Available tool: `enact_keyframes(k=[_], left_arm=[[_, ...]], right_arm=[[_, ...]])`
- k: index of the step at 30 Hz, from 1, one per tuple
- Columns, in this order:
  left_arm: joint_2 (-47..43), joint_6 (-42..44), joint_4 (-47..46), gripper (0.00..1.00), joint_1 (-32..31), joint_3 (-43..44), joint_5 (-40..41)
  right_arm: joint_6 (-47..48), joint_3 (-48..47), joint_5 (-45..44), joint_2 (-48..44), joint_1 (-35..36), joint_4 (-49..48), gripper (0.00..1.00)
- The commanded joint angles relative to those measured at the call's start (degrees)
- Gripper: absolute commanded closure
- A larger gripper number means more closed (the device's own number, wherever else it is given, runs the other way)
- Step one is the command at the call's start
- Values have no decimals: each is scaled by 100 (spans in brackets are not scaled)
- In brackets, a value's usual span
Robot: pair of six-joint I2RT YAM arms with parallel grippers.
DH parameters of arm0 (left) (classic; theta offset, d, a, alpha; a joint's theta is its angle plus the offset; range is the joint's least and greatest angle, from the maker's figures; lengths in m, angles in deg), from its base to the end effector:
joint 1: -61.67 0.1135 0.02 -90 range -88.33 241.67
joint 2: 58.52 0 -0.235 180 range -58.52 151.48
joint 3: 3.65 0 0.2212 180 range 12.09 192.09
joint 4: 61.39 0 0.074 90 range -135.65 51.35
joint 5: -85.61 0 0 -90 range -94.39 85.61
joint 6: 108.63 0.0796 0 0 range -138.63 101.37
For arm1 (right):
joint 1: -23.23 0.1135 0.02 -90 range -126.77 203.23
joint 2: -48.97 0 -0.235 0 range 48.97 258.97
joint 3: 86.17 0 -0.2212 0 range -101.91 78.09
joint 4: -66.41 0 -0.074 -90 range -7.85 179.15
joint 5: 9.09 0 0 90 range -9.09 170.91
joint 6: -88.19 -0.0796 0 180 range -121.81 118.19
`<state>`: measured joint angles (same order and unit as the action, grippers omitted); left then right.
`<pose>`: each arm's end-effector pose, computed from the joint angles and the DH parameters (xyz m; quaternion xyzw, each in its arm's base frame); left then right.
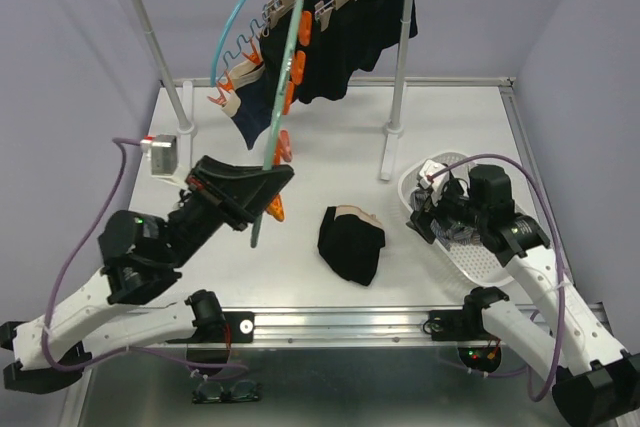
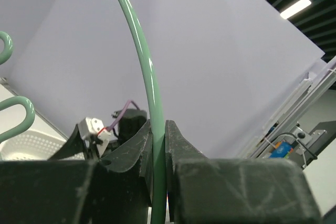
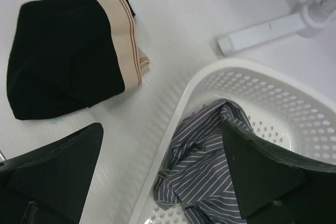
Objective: Remove the underwear clipped to the hanger
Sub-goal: Remove the underwear from the hanger, then place the hanger at the clothesline.
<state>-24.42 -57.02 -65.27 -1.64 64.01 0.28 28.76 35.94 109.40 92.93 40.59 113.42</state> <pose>0.0648 -0.1146 0.4607 0.0598 0.4399 -0.6834 0.5796 0.1664 0.0918 0.2513 -0.4533 0.7310 0.1618 0.4837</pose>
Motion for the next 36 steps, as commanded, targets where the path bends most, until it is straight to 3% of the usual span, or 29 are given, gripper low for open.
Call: enact_keyframes(k=[1, 7, 17, 25, 31, 36], left_arm=[[-291, 868, 1002, 100, -32, 941, 254], [-45, 1527, 2145, 100, -32, 2005, 1088], [1000, 2678, 3086, 100, -32, 3656, 2309], [1168, 3136, 2928, 100, -32, 4027, 3040], [1968, 3592, 3263, 100, 3, 4704, 3523], [2029, 4312, 2491, 100, 91, 4827, 4331]], right_arm=[[-130, 347, -257, 59, -163, -656, 0], [-121, 409, -327, 68, -260, -710, 0], [-130, 462, -309, -37, -383, -701, 0], [-139, 471, -256, -107, -444, -710, 0], [-139, 471, -265, -90, -453, -701, 0], [-156, 489, -213, -143, -506, -701, 0]])
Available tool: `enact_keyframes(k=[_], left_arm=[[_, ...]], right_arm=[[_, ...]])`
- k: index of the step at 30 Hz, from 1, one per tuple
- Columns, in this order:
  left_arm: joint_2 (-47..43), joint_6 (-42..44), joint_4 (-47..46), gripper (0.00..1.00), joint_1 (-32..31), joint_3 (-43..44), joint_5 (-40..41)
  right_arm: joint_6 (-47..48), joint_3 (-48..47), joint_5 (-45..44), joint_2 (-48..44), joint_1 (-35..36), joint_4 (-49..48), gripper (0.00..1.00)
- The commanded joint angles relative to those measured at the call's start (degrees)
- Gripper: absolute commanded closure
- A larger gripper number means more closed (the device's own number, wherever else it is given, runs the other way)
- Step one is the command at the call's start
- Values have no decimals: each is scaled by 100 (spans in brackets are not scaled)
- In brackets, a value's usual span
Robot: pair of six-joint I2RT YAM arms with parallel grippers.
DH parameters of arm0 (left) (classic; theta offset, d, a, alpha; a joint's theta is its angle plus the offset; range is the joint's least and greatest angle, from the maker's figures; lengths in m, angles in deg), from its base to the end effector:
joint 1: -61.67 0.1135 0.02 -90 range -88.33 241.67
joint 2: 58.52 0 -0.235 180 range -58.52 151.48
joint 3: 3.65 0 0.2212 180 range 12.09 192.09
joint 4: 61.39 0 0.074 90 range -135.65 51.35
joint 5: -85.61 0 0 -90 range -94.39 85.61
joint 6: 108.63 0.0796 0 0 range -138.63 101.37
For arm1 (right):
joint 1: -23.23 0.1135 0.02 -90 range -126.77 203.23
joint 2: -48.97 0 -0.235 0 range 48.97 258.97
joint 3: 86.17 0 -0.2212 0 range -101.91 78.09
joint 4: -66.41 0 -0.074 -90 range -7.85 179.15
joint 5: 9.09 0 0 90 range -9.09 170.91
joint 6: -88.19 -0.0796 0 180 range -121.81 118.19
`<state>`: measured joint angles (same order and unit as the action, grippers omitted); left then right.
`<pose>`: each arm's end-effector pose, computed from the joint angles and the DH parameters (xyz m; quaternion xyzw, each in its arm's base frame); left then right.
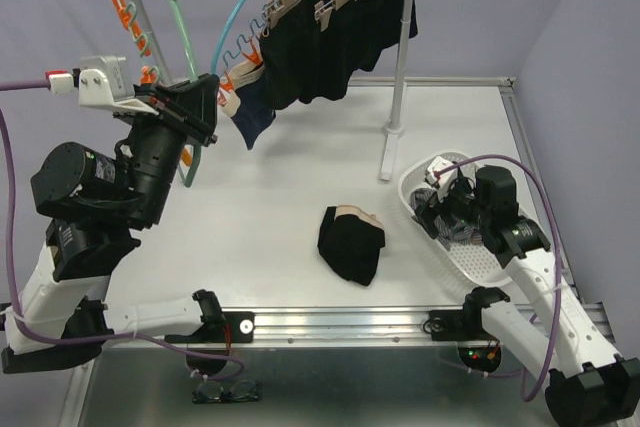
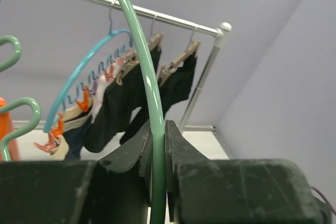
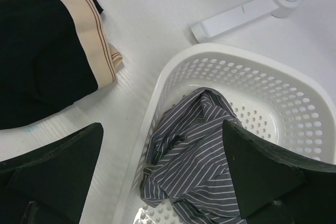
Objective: Remove the underwear clipped to the hanger
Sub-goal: Place the hanger at the clothesline.
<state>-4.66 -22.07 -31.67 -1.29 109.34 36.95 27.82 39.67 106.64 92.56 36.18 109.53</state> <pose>0.0975 -0.0753 0.5588 -0.0303 0.5610 -0.2934 0.7735 0.1775 0.0763 0.2377 -0.4101 0.7577 0.1252 0.4919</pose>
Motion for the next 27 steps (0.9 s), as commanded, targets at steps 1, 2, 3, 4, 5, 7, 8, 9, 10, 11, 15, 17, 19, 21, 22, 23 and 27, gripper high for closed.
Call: enact_keyframes(k=[1, 2, 3, 4, 5, 7, 8, 9, 10, 11, 15, 17, 19, 21, 22, 23, 27], left_arm=[[202, 958, -1053, 100, 82, 364, 734], [316, 1221, -1142, 100, 169, 513, 839], [631, 1336, -1108, 100, 283, 671, 832], [834, 1337, -977, 100, 476, 864, 718], [1027, 1137, -802, 100, 1226, 1344, 169], [1623, 637, -84, 100, 2195, 1856, -781], [1766, 382, -1, 100, 2687, 2015, -1386], [1968, 362, -44, 100, 3171, 2165, -1514], [2039, 197, -88, 100, 3402, 2210, -1628], [2101, 90, -132, 100, 3587, 2236, -1899], [2207, -735, -299, 100, 4501, 2123, -2584], [2076, -1245, -422, 100, 5020, 1948, -2972], [1786, -1605, -553, 100, 5345, 1588, -3430], [1532, -1773, -615, 100, 5478, 1158, -3738], [1243, -1844, -650, 100, 5531, 1008, -3808], [1084, -1966, -668, 100, 5583, 858, -3879], [310, -2248, -712, 100, 5602, -45, -3853]], right_arm=[[-62, 115, 72, -79, -73, -312, 0], [-71, 106, 81, -62, -73, -312, 0], [-71, 106, 81, -53, -73, -312, 0], [-71, 106, 81, -44, -82, -312, 0], [-71, 106, 81, -44, -91, -312, 0], [-71, 123, 72, -70, -100, -312, 0], [-71, 115, 81, -88, -126, -312, 0], [-80, 132, 81, -105, -143, -312, 0], [-71, 132, 89, -123, -161, -303, 0], [-71, 141, 98, -158, -196, -303, 0], [-62, 141, 98, -141, -232, -312, 0], [-62, 141, 98, -132, -240, -303, 0], [-54, 150, 107, -141, -240, -303, 0], [-36, 141, 133, -141, -240, -303, 0], [-36, 141, 133, -141, -249, -303, 0], [-27, 141, 133, -123, -240, -303, 0], [-18, 141, 151, -132, -240, -303, 0]])
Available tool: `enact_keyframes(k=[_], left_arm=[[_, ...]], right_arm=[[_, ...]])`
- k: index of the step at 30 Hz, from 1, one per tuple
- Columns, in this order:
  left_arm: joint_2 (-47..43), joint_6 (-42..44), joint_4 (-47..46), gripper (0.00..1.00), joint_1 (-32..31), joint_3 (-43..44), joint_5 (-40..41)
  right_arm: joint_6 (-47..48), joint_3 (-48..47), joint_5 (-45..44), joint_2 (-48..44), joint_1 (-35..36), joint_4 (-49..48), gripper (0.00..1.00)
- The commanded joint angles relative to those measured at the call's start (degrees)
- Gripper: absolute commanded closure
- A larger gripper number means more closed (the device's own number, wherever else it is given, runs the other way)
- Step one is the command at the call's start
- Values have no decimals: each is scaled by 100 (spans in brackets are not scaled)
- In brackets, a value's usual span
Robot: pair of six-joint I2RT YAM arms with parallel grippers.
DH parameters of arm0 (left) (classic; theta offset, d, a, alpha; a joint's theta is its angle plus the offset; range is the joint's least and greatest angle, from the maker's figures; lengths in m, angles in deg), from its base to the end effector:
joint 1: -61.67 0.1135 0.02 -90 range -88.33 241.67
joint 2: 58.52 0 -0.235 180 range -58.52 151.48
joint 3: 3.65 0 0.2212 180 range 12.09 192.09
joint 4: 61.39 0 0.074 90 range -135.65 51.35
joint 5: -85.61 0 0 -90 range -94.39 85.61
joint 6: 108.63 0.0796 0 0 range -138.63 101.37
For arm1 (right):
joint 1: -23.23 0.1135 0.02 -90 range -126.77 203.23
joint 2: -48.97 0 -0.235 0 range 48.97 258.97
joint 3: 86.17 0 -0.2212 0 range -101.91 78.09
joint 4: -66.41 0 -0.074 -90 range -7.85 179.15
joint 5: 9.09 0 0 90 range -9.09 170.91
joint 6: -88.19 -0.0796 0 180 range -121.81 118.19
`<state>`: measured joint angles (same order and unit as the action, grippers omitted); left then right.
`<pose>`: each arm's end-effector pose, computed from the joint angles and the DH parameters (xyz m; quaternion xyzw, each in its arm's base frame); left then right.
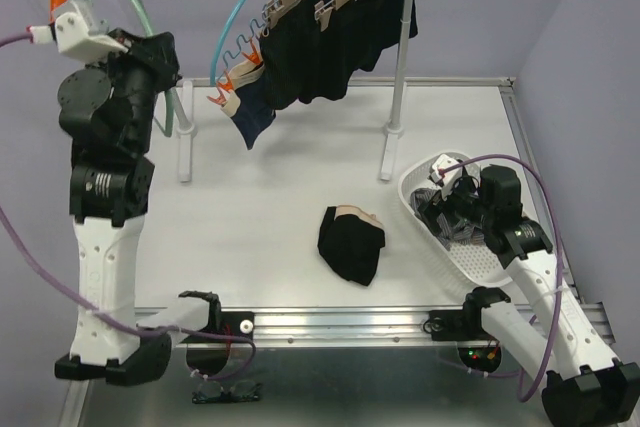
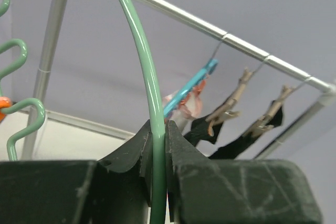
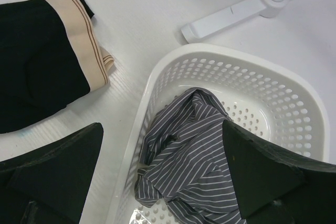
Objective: Remove the underwear clipped to the hanger
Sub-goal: Place the hanger at the clothesline.
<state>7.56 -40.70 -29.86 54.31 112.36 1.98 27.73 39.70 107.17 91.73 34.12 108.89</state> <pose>0.2118 -0.0184 0.5459 -0.1195 0.5735 -0.1743 0.7915 0.1787 0.0703 0.2415 -0.3978 0.7572 0.1176 0.5045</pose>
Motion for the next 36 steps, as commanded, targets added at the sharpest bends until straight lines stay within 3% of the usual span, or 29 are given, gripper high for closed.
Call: enact_keyframes(k=[1, 7, 13, 27, 36], left_arm=[[-1209, -439, -885, 100, 41, -489, -338], [-1844, -1114, -823, 100, 41, -1447, -610], [-1740, -2036, -1287, 100, 85, -1914, -1831], [-1265, -3769, -2931, 100, 1455, -2942, -4150], [-395, -4332, -3811, 100, 2203, -2214, -5039]], right_arm=[[-1, 139, 98, -57, -35, -240, 0], [-10, 148, 116, -154, -44, -240, 0], [8, 174, 72, -268, -44, -240, 0], [52, 192, 37, -383, -52, -240, 0], [69, 201, 28, -330, -44, -240, 0]])
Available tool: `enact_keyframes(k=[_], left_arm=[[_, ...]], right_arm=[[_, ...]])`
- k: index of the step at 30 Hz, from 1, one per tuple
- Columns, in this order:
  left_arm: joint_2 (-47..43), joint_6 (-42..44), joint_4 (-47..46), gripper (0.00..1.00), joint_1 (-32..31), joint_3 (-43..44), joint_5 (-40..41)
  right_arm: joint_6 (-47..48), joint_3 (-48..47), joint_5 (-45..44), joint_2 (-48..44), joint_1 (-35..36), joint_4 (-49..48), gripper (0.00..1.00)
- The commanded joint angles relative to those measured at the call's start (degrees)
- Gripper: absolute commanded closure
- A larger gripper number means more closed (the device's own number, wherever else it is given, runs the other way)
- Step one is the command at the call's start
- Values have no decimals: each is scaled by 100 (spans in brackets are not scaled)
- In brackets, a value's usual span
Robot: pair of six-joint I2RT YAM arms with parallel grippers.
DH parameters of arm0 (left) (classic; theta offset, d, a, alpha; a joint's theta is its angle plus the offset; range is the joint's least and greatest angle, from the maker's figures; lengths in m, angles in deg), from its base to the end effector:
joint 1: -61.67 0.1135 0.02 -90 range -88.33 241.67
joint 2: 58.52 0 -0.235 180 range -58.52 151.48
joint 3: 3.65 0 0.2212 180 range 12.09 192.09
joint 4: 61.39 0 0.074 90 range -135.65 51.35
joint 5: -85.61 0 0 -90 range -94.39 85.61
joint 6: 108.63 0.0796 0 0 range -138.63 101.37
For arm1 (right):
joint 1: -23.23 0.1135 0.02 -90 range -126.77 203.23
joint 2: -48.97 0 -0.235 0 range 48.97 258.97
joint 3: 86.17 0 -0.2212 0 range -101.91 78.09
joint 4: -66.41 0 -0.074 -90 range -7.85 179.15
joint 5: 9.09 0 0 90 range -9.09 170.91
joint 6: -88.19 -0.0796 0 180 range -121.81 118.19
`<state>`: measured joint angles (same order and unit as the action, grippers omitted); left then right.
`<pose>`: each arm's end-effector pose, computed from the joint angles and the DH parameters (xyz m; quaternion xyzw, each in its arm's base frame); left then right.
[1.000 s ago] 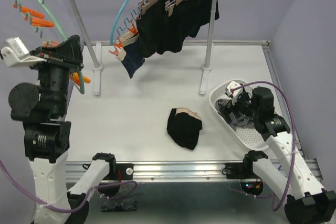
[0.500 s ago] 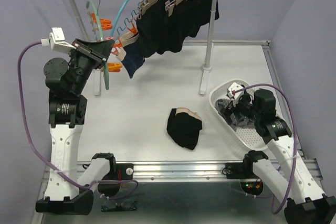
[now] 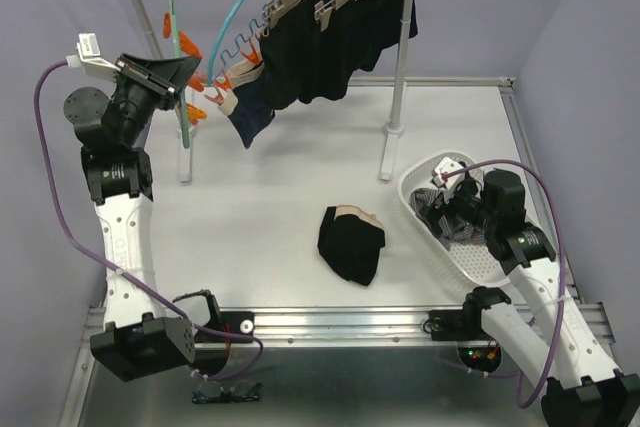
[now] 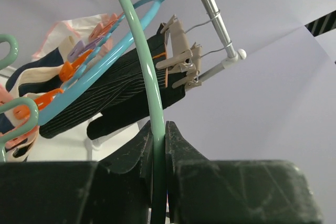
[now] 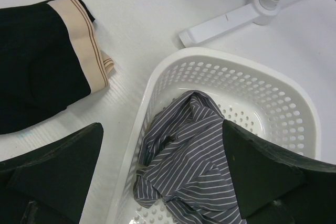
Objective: Remove the underwear clipped to the hanger
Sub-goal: Place the hanger at the clothesline.
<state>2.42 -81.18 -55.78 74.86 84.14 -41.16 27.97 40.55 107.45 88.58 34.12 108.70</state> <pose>0.2364 0.0065 0.4687 -0.1235 0.5828 -0.4889 0.6373 0.1714 0.0692 0.2460 -0.4007 0.7441 0.1132 0.5224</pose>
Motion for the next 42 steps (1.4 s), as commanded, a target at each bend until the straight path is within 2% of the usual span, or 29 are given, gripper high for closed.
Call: enact_keyframes(k=[1, 19, 28, 33, 36, 42], left_arm=[[293, -407, -1454, 100, 184, 687, -787], [2394, -2350, -3433, 100, 298, 1899, -1069], [3010, -2605, -3522, 100, 307, 2348, -911], [3099, -2658, -3540, 100, 316, 2226, -831], [3028, -2623, -3575, 98, 359, 1998, -814], [2818, -2535, -3592, 83, 447, 1646, -787]], right_arm=[[54, 115, 8, 2, -44, -220, 0], [81, 142, 70, 20, -44, -220, 0], [89, 150, 96, 72, -44, -211, 0], [89, 151, 79, 64, -44, -211, 0], [89, 150, 70, 55, -44, -211, 0], [89, 150, 70, 81, -52, -202, 0]])
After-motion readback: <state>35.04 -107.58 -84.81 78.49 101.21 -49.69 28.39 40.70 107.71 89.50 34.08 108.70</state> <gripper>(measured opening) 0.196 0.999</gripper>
